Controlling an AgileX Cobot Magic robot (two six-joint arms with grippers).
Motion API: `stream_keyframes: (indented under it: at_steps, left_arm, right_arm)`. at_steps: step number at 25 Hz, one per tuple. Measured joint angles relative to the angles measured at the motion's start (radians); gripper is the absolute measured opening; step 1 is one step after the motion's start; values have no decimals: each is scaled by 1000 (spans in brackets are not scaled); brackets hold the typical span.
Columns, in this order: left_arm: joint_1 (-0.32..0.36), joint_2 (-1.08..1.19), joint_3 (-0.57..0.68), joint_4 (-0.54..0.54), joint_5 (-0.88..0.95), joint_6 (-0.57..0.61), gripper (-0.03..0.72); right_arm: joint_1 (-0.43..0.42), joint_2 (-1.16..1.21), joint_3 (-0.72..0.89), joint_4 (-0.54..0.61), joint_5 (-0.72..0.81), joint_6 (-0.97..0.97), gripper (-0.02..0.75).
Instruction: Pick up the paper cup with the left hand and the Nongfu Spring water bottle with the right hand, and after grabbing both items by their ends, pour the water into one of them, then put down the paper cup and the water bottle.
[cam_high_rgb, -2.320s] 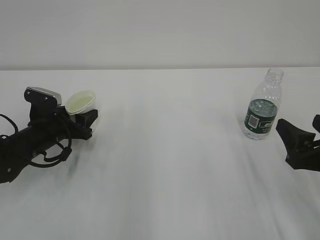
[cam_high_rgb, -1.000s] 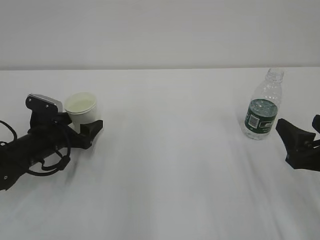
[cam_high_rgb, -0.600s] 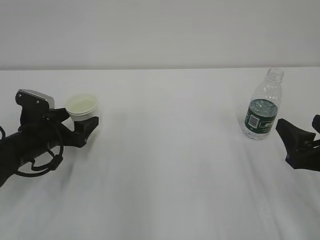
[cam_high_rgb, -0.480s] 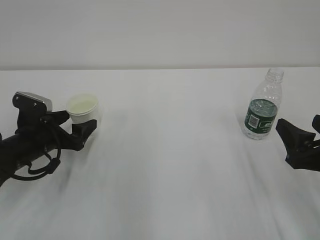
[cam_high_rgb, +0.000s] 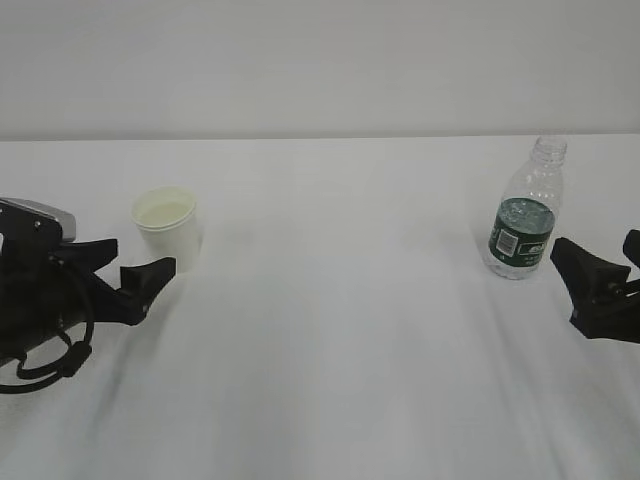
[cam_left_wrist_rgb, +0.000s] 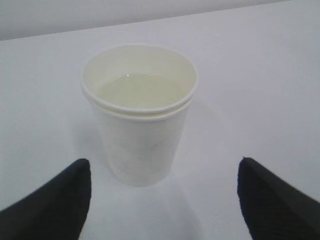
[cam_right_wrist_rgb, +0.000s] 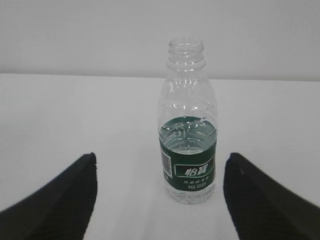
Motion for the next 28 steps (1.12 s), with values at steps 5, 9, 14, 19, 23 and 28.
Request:
stream_keyframes:
  at_steps: [5, 9, 14, 19, 23, 28]
  left_arm:
    - [0, -101, 89, -23, 0, -28, 633]
    - [0, -200, 141, -53, 0, -32, 618]
    - [0, -335, 168, -63, 0, -32, 610]
    - [0, -455, 169, -68, 22, -32, 602]
    - [0, -554, 176, -70, 115, -44, 596]
    - [0, -668, 176, -70, 224, -83, 593]
  right_arm:
    - [0, 0, 0, -1, 0, 2, 591]
    - [0, -14, 0, 1, 0, 9, 590]
    - [0, -122, 0, 16, 10, 68, 590]
    - [0, -253, -30, 32, 140, 71, 589]
    - [0, -359, -104, 32, 324, 55, 589]
    - [0, -477, -209, 32, 568, 45, 589]
